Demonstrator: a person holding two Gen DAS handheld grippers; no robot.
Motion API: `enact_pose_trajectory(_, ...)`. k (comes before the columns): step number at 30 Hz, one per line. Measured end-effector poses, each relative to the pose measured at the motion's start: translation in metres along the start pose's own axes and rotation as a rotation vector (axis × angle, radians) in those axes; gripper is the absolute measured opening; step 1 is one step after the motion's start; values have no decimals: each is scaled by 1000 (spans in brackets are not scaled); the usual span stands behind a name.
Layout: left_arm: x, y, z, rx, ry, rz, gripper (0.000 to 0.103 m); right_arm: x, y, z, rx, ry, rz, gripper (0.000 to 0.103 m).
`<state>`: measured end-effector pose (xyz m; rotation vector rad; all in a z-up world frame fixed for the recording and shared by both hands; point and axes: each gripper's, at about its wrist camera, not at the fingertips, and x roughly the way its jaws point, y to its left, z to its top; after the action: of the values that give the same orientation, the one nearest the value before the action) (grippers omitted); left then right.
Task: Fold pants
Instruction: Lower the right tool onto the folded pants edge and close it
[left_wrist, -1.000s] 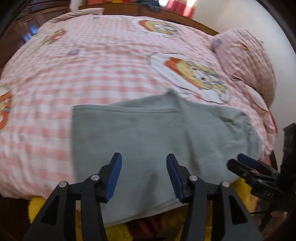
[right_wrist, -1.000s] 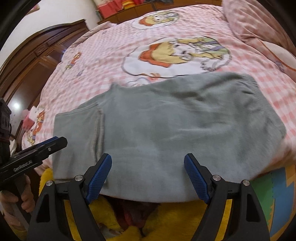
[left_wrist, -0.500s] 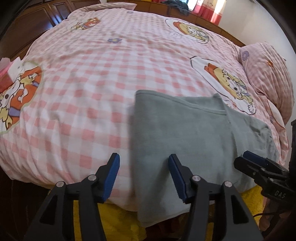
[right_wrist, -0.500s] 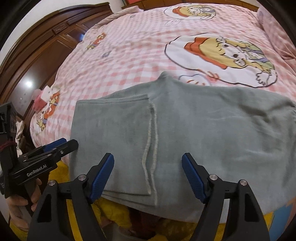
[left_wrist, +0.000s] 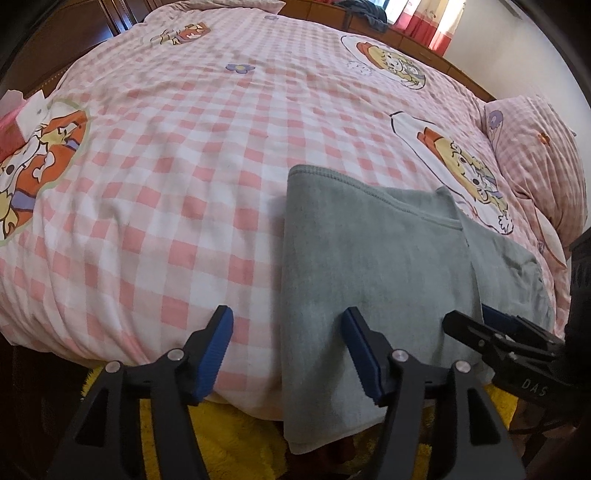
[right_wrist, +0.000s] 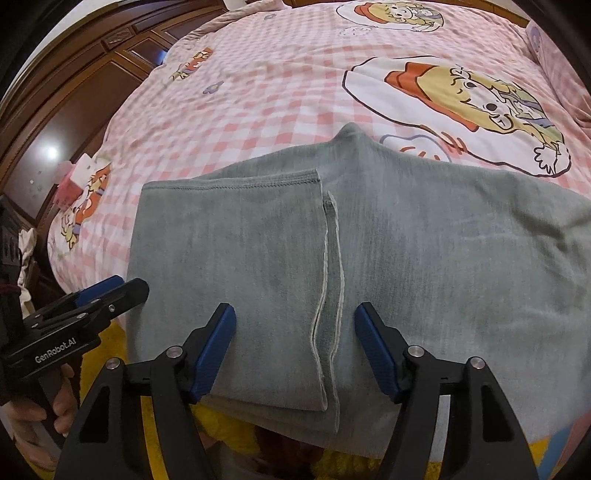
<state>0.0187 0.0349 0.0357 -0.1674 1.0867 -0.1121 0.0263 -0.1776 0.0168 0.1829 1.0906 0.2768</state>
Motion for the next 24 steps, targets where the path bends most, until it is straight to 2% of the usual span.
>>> enact_pose_trajectory(8, 2, 1, -1, -3, 0, 0, 67, -2, -2, 0, 34, -27, 11, 69)
enact_pose_trajectory(11, 2, 0, -1, -4, 1, -1, 67, -5, -2, 2, 51, -35, 55, 59)
enact_pose_trajectory(21, 3, 1, -2, -3, -1, -1, 68, -1, 3, 3, 38, -38, 50, 59)
enact_pose_trajectory(24, 3, 1, -2, -5, -2, -2, 68, 0, 4, 4, 40, -42, 46, 53)
